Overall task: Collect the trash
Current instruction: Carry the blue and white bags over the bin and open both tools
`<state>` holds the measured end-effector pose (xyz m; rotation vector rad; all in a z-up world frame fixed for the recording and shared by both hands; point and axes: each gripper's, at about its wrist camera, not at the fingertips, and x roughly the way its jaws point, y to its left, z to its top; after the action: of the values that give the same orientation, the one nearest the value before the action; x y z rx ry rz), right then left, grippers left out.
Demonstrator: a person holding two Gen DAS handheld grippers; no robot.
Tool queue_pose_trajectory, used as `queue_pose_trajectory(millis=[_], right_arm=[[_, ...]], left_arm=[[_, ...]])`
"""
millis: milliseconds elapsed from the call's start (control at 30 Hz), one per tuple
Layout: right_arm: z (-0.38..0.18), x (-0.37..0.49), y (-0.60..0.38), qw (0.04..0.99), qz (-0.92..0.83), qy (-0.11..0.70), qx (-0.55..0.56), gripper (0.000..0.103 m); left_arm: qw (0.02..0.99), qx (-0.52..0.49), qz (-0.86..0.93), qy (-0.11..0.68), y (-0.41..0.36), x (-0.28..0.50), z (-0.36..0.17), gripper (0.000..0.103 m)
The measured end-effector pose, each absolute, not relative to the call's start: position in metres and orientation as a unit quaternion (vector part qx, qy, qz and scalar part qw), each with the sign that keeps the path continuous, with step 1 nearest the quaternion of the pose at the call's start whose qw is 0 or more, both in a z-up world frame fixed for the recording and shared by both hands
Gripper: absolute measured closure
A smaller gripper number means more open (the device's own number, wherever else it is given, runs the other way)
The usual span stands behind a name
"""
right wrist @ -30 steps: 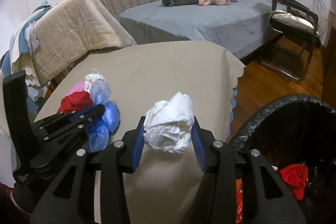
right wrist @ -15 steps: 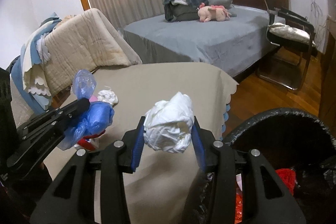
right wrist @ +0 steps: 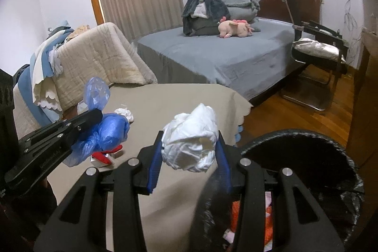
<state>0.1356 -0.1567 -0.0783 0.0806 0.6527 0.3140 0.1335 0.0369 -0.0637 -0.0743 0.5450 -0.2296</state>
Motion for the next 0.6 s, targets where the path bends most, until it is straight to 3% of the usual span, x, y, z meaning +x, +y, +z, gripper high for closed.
queue_pose_trajectory(millis=[600], right_arm=[[-0.074, 0.098, -0.251, 0.949, 0.052, 0.306, 0.052, 0.063]], left_arm=[[0.944, -0.018, -0.209, 0.256, -0.055, 0.128, -0.052, 0.100]])
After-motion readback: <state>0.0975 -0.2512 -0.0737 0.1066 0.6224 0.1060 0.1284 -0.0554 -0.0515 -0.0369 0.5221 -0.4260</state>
